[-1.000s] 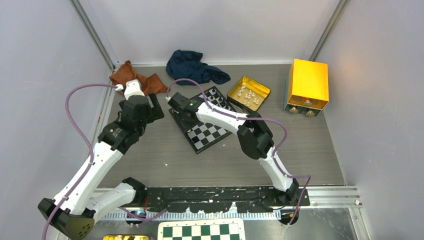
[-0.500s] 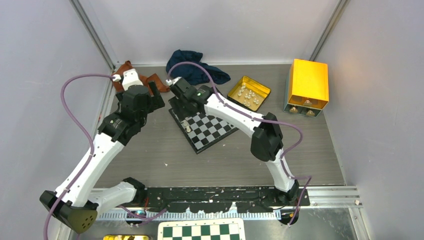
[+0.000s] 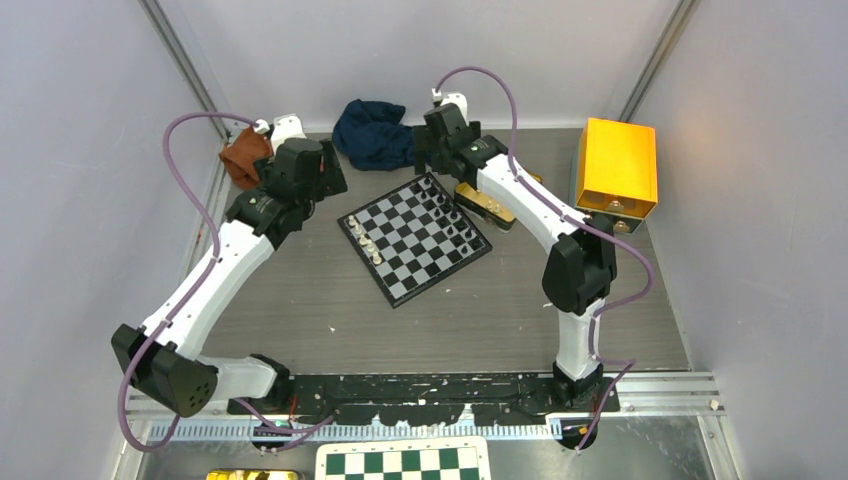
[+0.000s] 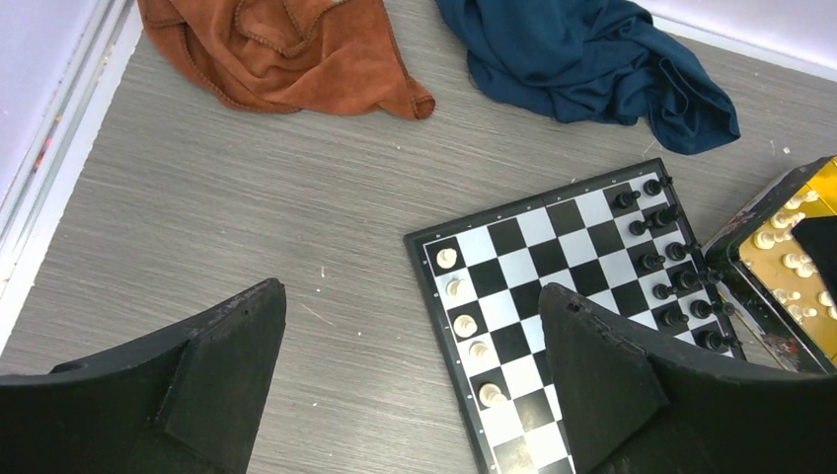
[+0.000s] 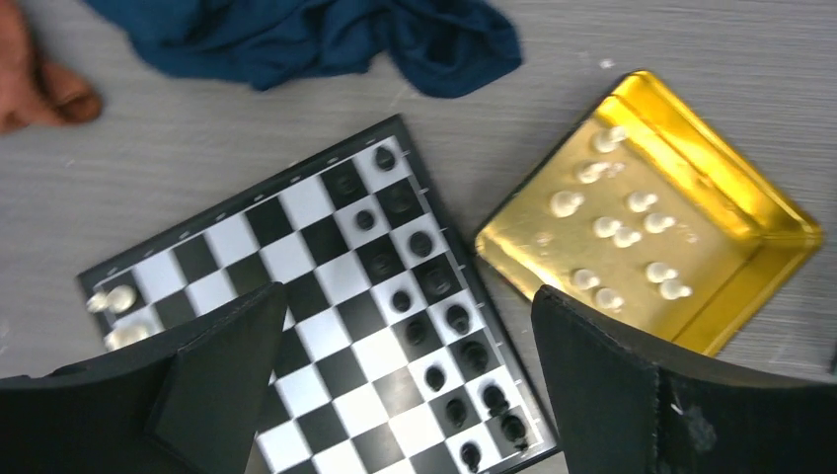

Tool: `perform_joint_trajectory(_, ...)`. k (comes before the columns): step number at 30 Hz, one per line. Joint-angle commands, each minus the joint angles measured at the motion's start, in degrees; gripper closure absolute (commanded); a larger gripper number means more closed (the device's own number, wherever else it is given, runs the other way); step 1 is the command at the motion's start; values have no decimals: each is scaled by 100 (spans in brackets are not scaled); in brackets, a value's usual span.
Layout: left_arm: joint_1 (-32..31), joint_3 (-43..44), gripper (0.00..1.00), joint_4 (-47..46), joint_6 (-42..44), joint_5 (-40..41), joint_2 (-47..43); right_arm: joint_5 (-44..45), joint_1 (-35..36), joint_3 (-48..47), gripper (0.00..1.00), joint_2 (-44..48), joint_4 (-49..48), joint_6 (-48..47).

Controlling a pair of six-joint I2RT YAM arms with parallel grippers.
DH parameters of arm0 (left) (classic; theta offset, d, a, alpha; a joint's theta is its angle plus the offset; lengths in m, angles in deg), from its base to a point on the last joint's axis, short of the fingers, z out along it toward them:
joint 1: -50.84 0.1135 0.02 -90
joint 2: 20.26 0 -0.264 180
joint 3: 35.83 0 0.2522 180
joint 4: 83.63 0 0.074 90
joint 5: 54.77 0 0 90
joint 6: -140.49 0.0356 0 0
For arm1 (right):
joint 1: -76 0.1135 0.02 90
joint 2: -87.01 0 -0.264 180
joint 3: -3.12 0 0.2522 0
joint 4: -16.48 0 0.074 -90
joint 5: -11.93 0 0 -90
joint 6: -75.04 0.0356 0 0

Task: Set up the chess pieces on the board
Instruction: Pick up the chess piece from the storage box.

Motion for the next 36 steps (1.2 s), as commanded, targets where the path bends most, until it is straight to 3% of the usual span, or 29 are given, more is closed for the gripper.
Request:
perform_joint_trajectory(1, 94, 263, 0, -297, -95, -118, 128, 1050, 27, 169, 0, 151, -839, -48)
perform_joint_trajectory(3, 114, 266, 0, -336, -105, -156, 219, 1647, 7, 299, 0, 99, -1089, -161)
perform_joint_trajectory(7, 173, 318, 0, -324, -75, -197, 392, 1789, -249, 129, 2, -114, -1055, -152)
perform_joint_trajectory(16, 187, 282, 3, -275, 63, -43, 549, 1455, -1024, -291, 30, -644, -426, 465)
perform_joint_trajectory(26, 187, 251, 5, -237, 17, -10, 616, 714, -1305, 23, 55, -808, -617, 497)
perform_joint_trajectory(36, 187, 264, 7, -218, -24, -23, 627, 370, -1362, 45, 57, -1114, -554, 560)
